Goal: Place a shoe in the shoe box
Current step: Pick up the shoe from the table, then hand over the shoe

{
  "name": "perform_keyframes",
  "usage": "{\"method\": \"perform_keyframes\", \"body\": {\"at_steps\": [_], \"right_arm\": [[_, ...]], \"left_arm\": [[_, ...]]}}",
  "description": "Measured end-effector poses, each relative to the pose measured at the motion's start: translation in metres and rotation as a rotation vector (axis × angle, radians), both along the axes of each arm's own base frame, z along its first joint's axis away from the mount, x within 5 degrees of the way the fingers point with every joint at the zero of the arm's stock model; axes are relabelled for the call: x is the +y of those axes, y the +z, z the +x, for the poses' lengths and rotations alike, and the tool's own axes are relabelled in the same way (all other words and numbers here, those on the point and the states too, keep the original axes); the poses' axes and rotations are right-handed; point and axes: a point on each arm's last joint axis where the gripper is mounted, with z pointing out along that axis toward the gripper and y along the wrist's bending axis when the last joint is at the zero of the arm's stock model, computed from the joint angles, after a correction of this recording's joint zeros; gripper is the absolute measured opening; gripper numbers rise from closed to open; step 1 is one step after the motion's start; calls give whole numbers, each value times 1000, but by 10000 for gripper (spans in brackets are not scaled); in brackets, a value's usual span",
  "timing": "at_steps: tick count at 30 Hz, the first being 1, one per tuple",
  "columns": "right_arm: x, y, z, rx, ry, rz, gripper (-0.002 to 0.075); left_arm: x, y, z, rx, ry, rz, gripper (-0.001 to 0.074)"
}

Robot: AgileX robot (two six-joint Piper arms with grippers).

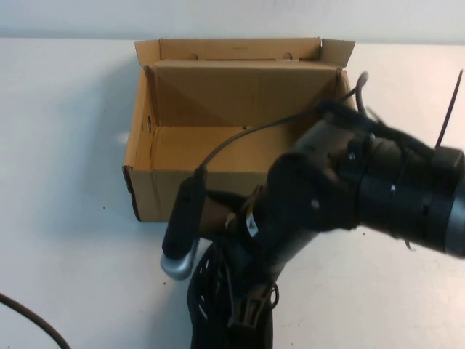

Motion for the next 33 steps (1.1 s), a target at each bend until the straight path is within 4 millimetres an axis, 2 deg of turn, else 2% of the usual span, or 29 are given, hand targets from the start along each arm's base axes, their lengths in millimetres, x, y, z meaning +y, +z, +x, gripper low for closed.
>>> {"method": "perform_keyframes", "body": {"at_steps": [7,10,13,19,21,24,33], "right_arm": [[7,46,-5,92,-11,48,-1],[9,66,-7,128,-75,92,-1],[11,84,-5,131,-153,142,-1],[12,104,1,94,-283,222,-1],[13,108,2,96,-310,253,-1],[15,113,2,117,-337,285,-1],[13,132,5,80,-411,345,-1]], "left_arm": [[0,1,-2,-17,-24,12,1],[0,7,-7,-70,-61,28,54],[0,21,-14,-143,-82,35,179],[-3,49,-23,-255,-115,-32,568],[-6,52,-25,-276,-146,-41,640],[-10,54,-26,-298,-208,-57,668],[-31,63,-39,-383,-494,-156,670]]}}
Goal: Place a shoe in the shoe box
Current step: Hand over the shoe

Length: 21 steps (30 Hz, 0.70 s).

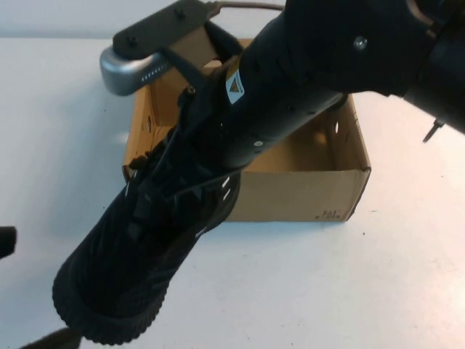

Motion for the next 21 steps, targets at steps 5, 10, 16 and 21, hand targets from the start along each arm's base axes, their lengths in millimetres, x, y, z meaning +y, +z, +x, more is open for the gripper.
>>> {"method": "perform_keyframes", "body": {"at_steps": [5,10,16,21], "right_arm": [[0,9,1,-19,-6,23,-1],[5,10,5,-15,-22,37,-1],[20,-1,16,9,-49,30,-1],[23,0,22,5,-91,33,-1]], "left_arm": [[-3,2,-2,-41,-53,0,670],[-1,1,-1,-80,-59,55,670],[6,-2,5,-97,18,123,670],[6,-2,12,-82,46,119,670]]}}
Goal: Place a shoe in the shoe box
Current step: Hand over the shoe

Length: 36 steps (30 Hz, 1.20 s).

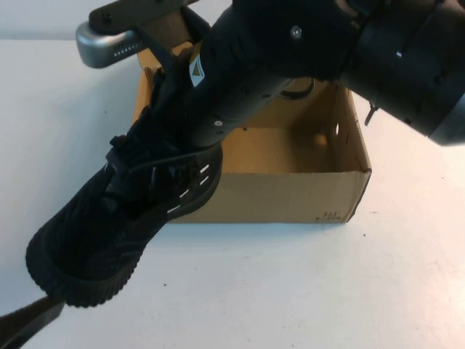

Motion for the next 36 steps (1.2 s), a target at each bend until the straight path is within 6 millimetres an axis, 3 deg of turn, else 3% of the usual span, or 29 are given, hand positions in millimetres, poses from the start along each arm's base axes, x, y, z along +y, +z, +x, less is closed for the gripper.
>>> {"method": "perform_keyframes", "body": {"at_steps": [16,31,36], "right_arm": [[-19,2,20,23,-94,-47,-1],[-16,4,21,33,-130,8,-1],[-16,5,21,31,-130,11,-2]], "left_arm": [[-10,-6,48,55,-34,5,670],[-17,-5,52,23,-84,12,670],[-19,-9,63,43,-77,26,670]]}}
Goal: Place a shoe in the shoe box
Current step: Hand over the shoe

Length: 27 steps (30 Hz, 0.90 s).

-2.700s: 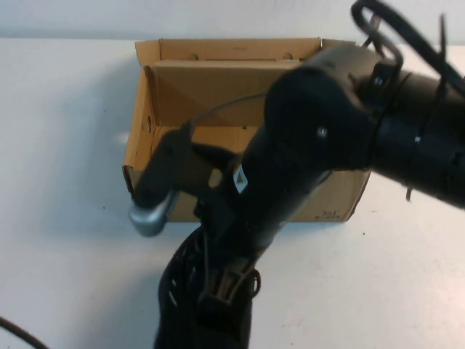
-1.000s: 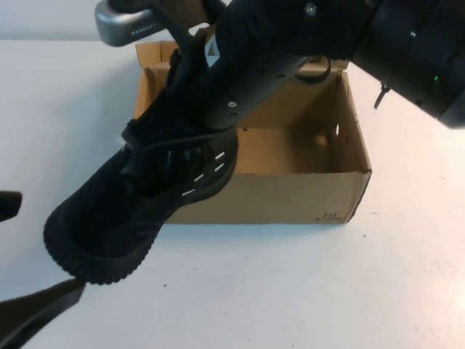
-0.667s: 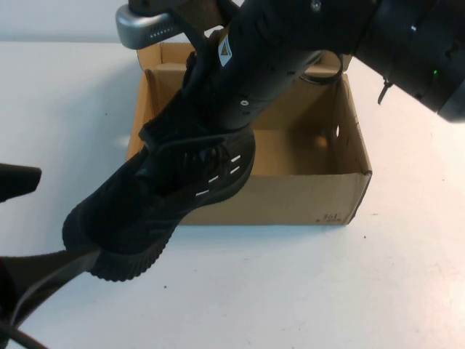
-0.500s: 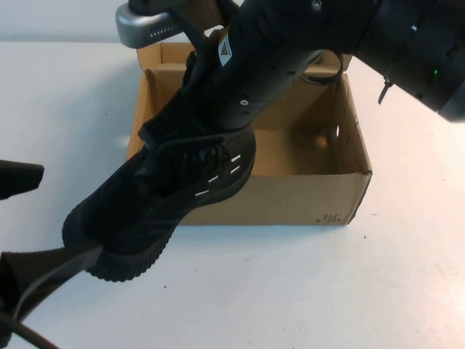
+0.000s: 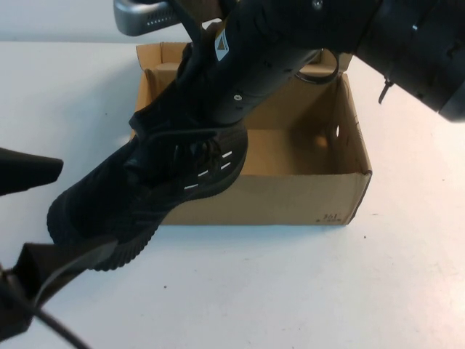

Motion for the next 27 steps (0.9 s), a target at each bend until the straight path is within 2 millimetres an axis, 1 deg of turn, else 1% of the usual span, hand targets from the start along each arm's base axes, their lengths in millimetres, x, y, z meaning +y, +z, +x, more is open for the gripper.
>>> {"method": "perform_keyframes", "body": {"at_steps": [7,13,17,18,19,20,24,25,27], "right_arm": [[0,0,0,3,0,5,-2],[5,-5,0,36,9,19,-2],[6,-7,0,48,12,15,-2],[6,-7,0,51,12,12,-2],[6,-7,0,54,13,8,-2],[6,-7,0,57,13,5,-2],[5,-9,-3,82,18,-8,-2],[4,-9,-3,90,18,-7,-2],[4,-9,-3,96,19,-4,-2]], "left_arm": [[-5,-10,23,46,16,19,671],[-17,-17,31,74,-42,35,671],[-20,-23,37,108,-31,60,658],[-20,-24,38,117,-20,59,632],[-21,-24,40,127,-9,55,587],[-21,-25,40,133,-1,49,522],[-20,-24,42,138,24,32,171],[-20,-24,42,142,29,27,115],[-20,-24,42,145,34,22,64]]}}
